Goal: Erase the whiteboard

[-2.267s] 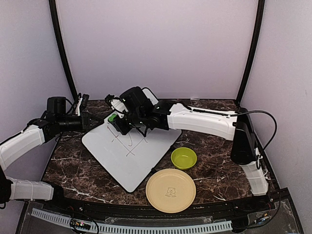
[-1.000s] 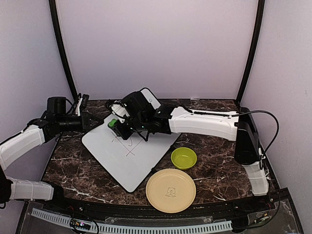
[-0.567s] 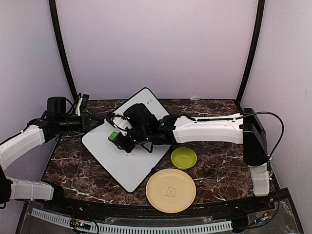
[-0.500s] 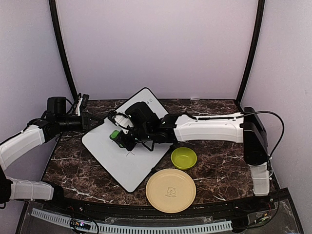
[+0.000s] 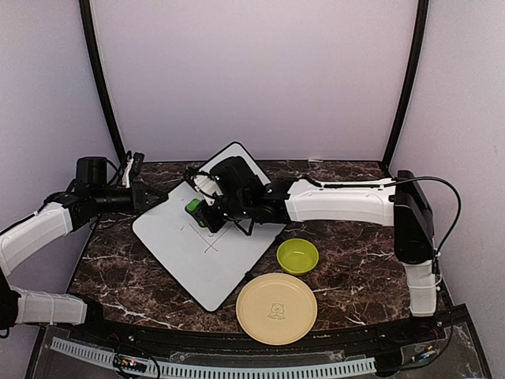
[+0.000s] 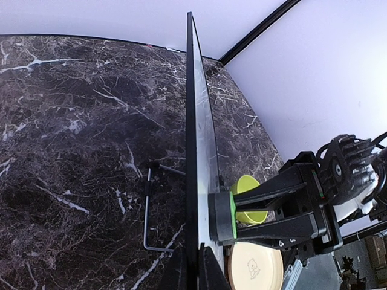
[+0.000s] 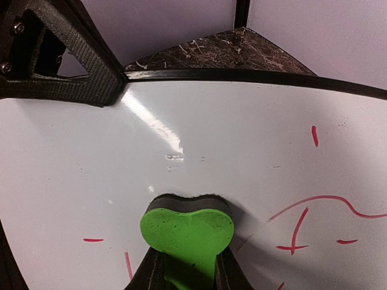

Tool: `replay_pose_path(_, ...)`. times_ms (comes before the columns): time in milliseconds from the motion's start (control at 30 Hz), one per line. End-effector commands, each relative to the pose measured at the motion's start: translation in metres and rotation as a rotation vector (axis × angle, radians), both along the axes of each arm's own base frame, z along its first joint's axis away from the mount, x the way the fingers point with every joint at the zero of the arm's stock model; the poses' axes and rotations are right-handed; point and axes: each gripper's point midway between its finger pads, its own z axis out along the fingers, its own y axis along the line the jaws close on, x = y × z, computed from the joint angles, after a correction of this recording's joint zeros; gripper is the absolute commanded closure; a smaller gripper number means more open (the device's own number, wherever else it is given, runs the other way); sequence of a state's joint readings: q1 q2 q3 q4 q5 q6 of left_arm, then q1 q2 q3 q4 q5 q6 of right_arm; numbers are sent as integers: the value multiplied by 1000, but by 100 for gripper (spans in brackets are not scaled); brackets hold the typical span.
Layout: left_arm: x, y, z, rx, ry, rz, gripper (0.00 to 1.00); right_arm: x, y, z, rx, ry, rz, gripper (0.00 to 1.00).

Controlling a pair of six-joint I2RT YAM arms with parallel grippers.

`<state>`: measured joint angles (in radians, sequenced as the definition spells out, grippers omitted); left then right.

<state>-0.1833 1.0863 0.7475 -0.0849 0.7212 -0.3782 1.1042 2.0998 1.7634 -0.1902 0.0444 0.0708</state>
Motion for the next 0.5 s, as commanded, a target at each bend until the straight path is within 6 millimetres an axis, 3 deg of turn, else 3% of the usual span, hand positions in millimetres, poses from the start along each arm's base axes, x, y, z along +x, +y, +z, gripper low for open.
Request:
replay_pose_path(0,-13,-11,-6,16,-5,-79,100,-39,14,-37,-60,43,67,100)
replay_pose_path(133,-13,-11,-6,16,-7,-79,100,-67,23,-38,-45,64,120,100)
replay_pose_path(233,-12,-11,-5,16,-8,-78,100,-76,21,-41,-48,72,131,100)
replay_pose_path(333,-12,-11,-6,19,-7,-77,100,-68,9,-51,-72,65,95,100)
replay_pose_path(467,-12,-11,-6,18,-5,-77,100,-37,-16,-60,-69,97,17,100)
